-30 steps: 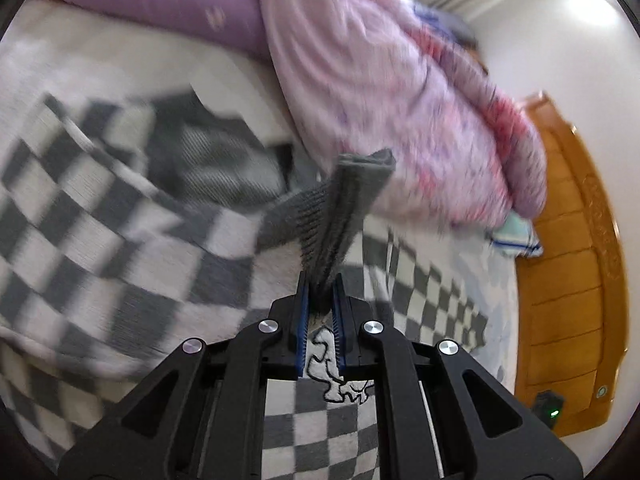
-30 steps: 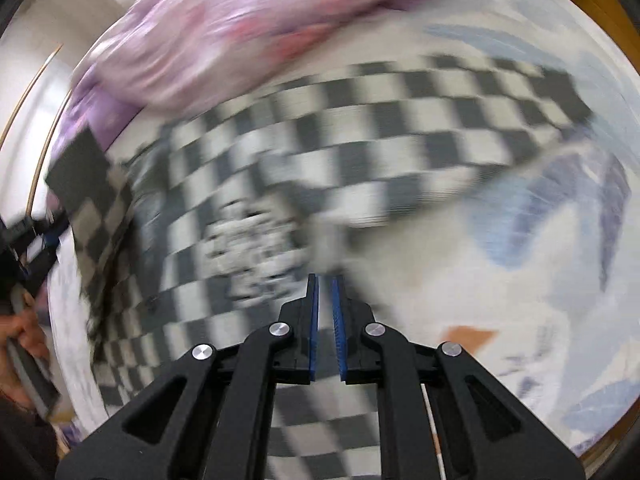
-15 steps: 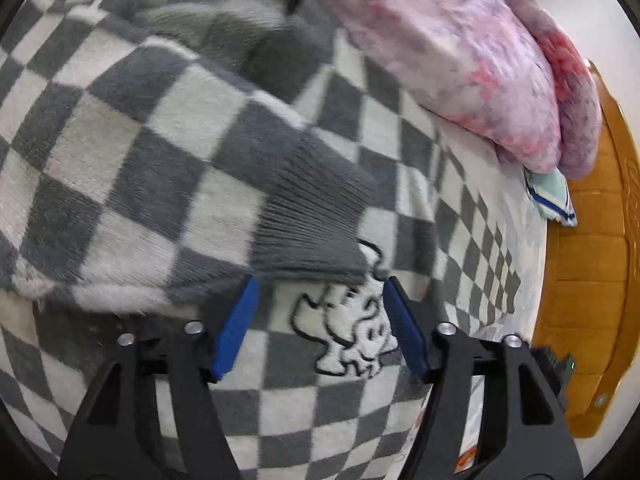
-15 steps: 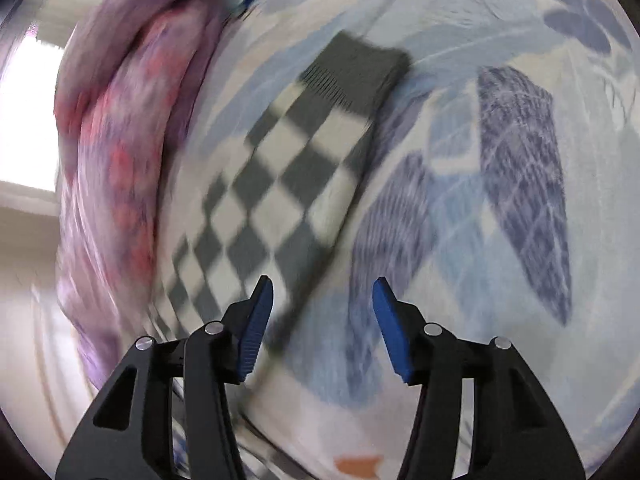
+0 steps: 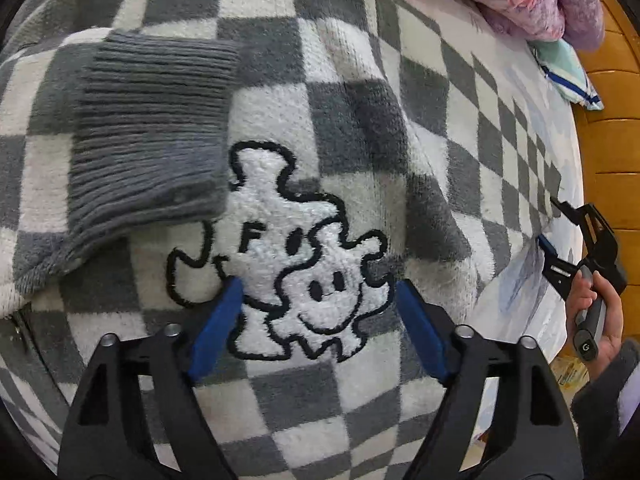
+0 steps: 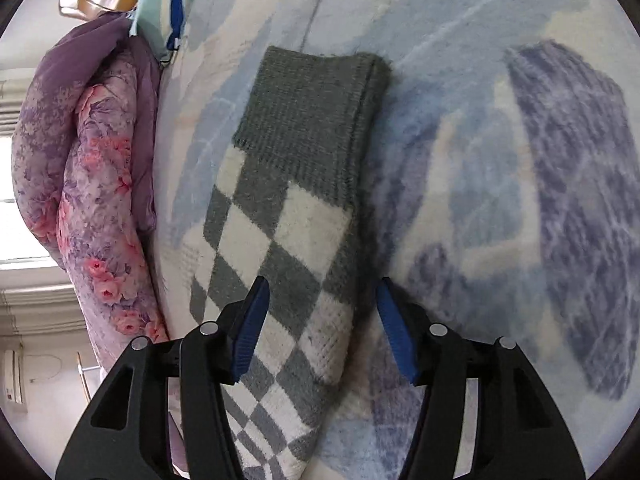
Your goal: Fold large clothes
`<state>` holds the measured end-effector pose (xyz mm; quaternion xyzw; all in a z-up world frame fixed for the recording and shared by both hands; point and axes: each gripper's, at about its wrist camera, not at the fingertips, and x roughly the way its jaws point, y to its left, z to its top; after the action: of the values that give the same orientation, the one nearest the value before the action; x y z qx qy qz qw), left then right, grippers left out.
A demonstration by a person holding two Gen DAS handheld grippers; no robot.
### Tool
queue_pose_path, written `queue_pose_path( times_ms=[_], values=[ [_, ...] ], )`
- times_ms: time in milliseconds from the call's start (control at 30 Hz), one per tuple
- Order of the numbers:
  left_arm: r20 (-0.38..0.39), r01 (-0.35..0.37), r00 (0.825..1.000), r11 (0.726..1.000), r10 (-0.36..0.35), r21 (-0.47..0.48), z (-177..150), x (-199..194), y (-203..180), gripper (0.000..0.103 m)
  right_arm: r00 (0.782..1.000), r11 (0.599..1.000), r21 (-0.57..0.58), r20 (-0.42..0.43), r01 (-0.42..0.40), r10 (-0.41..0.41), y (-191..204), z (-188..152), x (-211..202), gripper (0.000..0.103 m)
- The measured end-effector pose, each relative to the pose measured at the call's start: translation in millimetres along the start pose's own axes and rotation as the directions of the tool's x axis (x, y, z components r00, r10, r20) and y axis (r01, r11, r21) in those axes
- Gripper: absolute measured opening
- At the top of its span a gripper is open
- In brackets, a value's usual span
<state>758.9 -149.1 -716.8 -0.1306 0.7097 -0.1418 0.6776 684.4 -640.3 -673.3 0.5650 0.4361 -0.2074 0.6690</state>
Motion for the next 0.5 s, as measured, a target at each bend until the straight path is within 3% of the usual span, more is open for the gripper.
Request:
queue_pose_path(
  times_ms=[67, 100, 200, 300, 367, 400, 500],
  values=[
    [-0.007, 0.002, 1.000, 1.000, -0.002, 0.012, 2, -4, -3, 0.083, 1.000, 0.999, -0.038, -0.007, 0.025, -0.026, 5, 2, 3, 0.024],
    [0.000, 0.023, 1.000, 1.000, -0.023, 0.012, 2, -9, -3, 0.083, 0.999, 0.998, -0.056, -0.009, 0.034, -0.034, 9, 1, 2, 0.012],
    [0.063, 0.089, 0.994, 0.996, -0.089, 0.005, -7, -36, 1, 0.083, 0.999, 0.982, -0.187, 0.050, 0.024, -0.014, 35, -8, -19, 0.011],
    [0.144, 0.127, 0.982, 0.991, -0.122, -0.028, -19, -73, 20, 0.083, 0.993, 0.934, -0.352, 0.120, 0.062, -0.020, 73, -29, -42, 0.011],
    [0.211, 0.105, 0.973, 0.993, -0.093, -0.048, -24, -101, 40, 0.084, 0.986, 0.871, -0.485, 0.166, 0.078, 0.005, 108, -61, -65, 0.011],
    [0.237, 0.071, 0.970, 0.995, -0.053, -0.069, -26, -115, 52, 0.084, 0.983, 0.845, -0.529, 0.180, 0.084, 0.015, 120, -74, -72, 0.011],
    [0.288, -0.070, 0.951, 0.986, 0.111, -0.149, -30, -152, 100, 0.084, 0.977, 0.715, -0.695, 0.196, 0.078, 0.085, 175, -145, -96, 0.011]
  ],
)
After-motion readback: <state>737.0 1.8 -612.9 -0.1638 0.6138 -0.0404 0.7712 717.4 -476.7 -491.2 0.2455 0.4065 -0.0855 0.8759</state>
